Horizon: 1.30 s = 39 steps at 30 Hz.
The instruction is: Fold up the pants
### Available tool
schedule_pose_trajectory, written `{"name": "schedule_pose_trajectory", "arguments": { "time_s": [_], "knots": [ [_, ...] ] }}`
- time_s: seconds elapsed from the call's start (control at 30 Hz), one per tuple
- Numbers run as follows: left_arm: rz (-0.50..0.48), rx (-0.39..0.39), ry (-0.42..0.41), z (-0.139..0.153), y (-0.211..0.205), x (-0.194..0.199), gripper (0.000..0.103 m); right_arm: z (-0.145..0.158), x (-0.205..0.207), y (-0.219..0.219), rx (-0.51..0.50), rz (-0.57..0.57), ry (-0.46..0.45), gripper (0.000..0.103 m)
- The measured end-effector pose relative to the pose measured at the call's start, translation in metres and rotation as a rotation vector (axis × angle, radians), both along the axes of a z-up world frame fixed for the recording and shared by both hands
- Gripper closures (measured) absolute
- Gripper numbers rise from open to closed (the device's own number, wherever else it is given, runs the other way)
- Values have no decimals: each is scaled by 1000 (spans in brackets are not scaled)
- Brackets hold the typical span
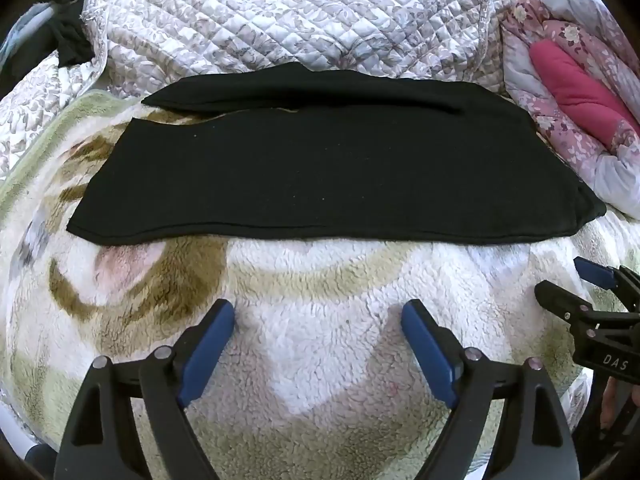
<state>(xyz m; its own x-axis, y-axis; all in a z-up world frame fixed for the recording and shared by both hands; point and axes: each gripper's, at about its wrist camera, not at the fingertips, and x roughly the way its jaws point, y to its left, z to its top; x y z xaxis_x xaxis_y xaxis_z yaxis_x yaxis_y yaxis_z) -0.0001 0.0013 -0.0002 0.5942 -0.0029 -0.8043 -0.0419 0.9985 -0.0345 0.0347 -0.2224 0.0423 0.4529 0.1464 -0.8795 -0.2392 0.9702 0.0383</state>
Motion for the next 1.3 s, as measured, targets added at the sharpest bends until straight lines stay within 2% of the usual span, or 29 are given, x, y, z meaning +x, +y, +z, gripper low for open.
{"name": "schedule_pose_trajectory", "arguments": {
  "time_s": [1.3],
  "knots": [
    [2,8,1,-4,3,1,14,-2,0,0,1,1,4,17]
  ]
}}
